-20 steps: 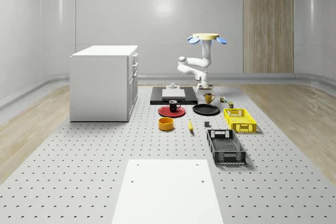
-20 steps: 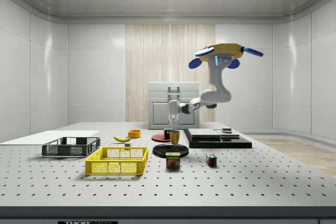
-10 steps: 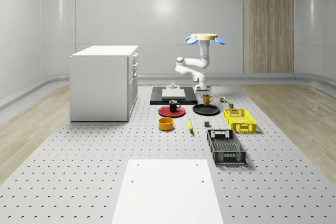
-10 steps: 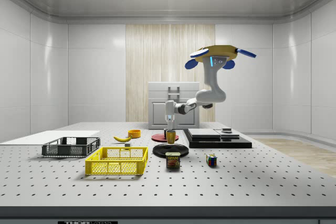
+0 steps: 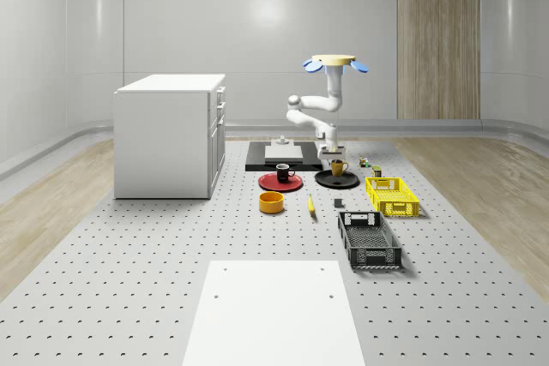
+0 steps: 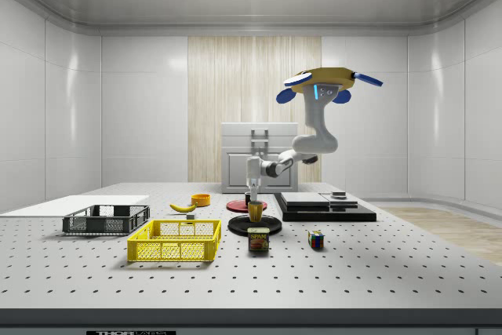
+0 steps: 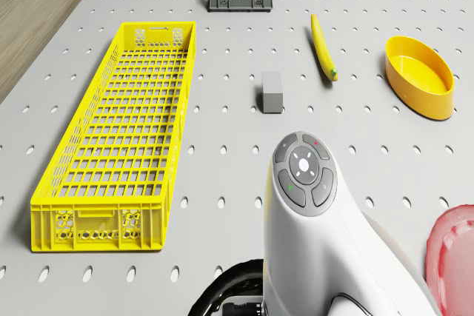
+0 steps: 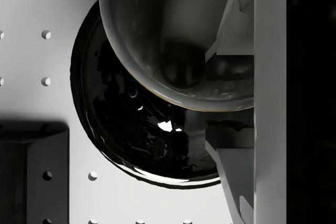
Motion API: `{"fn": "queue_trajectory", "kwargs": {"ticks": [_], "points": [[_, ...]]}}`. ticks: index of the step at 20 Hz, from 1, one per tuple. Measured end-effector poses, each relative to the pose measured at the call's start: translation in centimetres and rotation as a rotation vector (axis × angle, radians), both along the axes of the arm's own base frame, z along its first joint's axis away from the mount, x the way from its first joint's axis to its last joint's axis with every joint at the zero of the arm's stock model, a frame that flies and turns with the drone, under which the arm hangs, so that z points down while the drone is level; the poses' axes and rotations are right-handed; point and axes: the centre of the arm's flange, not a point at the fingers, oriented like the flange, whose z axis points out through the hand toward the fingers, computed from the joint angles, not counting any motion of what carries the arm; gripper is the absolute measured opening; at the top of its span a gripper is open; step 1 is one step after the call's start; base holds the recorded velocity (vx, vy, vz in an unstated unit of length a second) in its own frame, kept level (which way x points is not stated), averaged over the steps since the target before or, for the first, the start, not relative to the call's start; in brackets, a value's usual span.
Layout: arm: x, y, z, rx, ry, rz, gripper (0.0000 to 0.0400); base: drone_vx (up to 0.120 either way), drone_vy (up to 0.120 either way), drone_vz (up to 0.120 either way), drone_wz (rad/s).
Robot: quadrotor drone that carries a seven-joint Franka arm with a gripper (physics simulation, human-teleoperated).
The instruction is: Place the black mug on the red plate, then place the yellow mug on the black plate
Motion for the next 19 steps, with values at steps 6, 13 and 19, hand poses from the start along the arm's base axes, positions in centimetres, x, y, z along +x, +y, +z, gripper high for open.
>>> {"fn": "queue_trajectory", "kwargs": {"ticks": [6, 13, 19], "points": [[0.0, 0.0, 1.3, -0.002, 0.001, -0.002, 0.0284, 0.000, 0.000, 0.000, 0.000], [0.0, 0.0, -0.8, -0.003, 0.001, -0.001, 0.0380, 0.000, 0.000, 0.000, 0.000], [0.0, 0.0, -2.0, -0.003, 0.001, 0.000, 0.0395, 0.000, 0.000, 0.000, 0.000]]}}
